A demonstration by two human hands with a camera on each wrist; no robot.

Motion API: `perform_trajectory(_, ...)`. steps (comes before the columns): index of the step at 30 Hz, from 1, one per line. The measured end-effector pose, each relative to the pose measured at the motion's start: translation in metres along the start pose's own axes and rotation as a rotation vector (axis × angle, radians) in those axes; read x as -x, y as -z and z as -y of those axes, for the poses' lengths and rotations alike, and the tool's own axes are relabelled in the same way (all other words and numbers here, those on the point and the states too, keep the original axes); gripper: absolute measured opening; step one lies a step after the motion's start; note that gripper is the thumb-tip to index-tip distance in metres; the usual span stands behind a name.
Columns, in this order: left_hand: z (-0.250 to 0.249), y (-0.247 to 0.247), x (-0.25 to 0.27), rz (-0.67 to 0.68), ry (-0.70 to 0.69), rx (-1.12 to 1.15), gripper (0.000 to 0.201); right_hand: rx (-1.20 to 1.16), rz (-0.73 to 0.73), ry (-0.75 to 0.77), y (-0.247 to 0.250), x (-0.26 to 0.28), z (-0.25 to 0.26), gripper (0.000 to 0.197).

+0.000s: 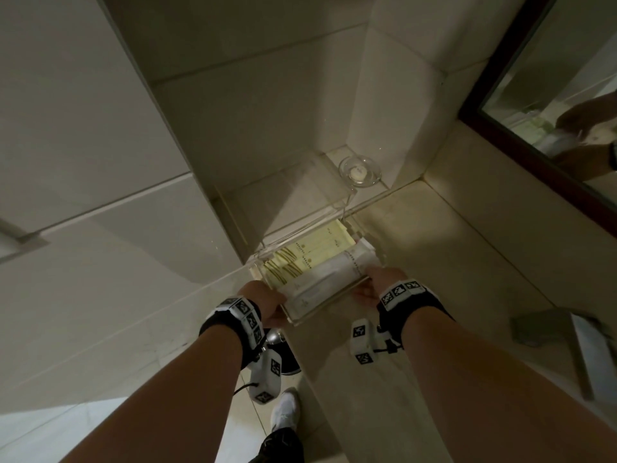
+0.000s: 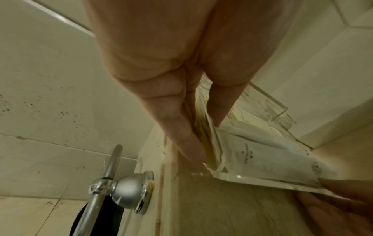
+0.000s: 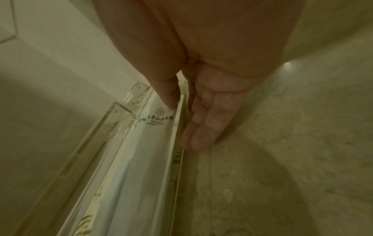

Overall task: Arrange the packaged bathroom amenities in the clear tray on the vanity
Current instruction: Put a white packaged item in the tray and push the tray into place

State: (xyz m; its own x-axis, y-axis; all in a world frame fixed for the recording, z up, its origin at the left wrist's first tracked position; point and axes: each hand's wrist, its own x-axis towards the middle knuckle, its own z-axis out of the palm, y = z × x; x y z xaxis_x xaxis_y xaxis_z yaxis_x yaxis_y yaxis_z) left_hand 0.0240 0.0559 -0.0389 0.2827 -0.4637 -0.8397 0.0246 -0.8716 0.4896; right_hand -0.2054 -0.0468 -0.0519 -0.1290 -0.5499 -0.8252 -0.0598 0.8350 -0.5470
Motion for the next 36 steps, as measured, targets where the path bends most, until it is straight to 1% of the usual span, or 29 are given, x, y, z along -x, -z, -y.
perform_trajectory(2, 0.001, 0.001, -0.001, 0.008, -0.003, 0.013, 0.009, -0.003, -0.004, 0.003, 0.0, 0.0, 0.0, 0.004)
perform_trajectory(6, 0.002, 0.0, 0.0, 0.012, 0.003, 0.083, 0.009, -0.044, 0.022, 0.001, 0.0, 0.0, -0.001, 0.022)
perform_trajectory(9, 0.004, 0.0, -0.002, 0.015, -0.011, 0.084, 0.015, -0.046, 0.044, 0.02, 0.001, -0.003, -0.004, 0.04)
perform_trajectory(13, 0.007, 0.0, -0.005, 0.017, -0.039, 0.116, 0.02, -0.039, 0.013, 0.046, -0.001, -0.01, -0.006, 0.048)
perform_trajectory(15, 0.009, 0.0, -0.007, 0.032, -0.051, 0.131, 0.025, 0.005, 0.02, 0.07, -0.002, -0.013, -0.009, 0.055)
perform_trajectory(17, 0.009, 0.0, -0.008, 0.042, -0.063, 0.134, 0.028, 0.064, 0.047, 0.114, -0.002, -0.015, -0.014, 0.053)
perform_trajectory(19, 0.01, 0.0, -0.006, 0.039, -0.078, 0.134, 0.025, 0.072, 0.043, 0.133, -0.001, -0.016, -0.016, 0.05)
perform_trajectory(21, 0.011, -0.001, -0.006, 0.04, -0.081, 0.144, 0.026, 0.09, 0.025, 0.119, -0.001, -0.018, -0.014, 0.048)
perform_trajectory(24, 0.014, -0.002, -0.007, 0.042, -0.078, 0.153, 0.03, 0.08, -0.003, 0.089, 0.002, -0.021, -0.014, 0.052)
perform_trajectory(28, 0.015, -0.004, -0.006, 0.036, -0.087, 0.145, 0.028, 0.08, 0.041, 0.15, 0.001, -0.007, -0.015, 0.037)
perform_trajectory(29, 0.015, -0.004, -0.005, 0.034, -0.092, 0.143, 0.028, 0.081, 0.03, 0.15, 0.002, -0.006, -0.014, 0.037)
perform_trajectory(31, 0.014, -0.004, -0.004, 0.03, -0.101, 0.135, 0.026, 0.066, -0.004, 0.121, 0.004, -0.004, -0.011, 0.044)
perform_trajectory(32, 0.014, -0.004, -0.004, 0.029, -0.106, 0.135, 0.026, 0.062, -0.018, 0.111, 0.005, -0.003, -0.01, 0.043)
perform_trajectory(35, 0.012, -0.005, -0.002, 0.022, -0.121, 0.128, 0.025, 0.082, -0.025, 0.123, 0.008, -0.001, -0.008, 0.032)
perform_trajectory(36, 0.012, -0.005, -0.002, 0.025, -0.127, 0.122, 0.026, 0.086, -0.032, 0.129, 0.008, 0.002, -0.008, 0.032)
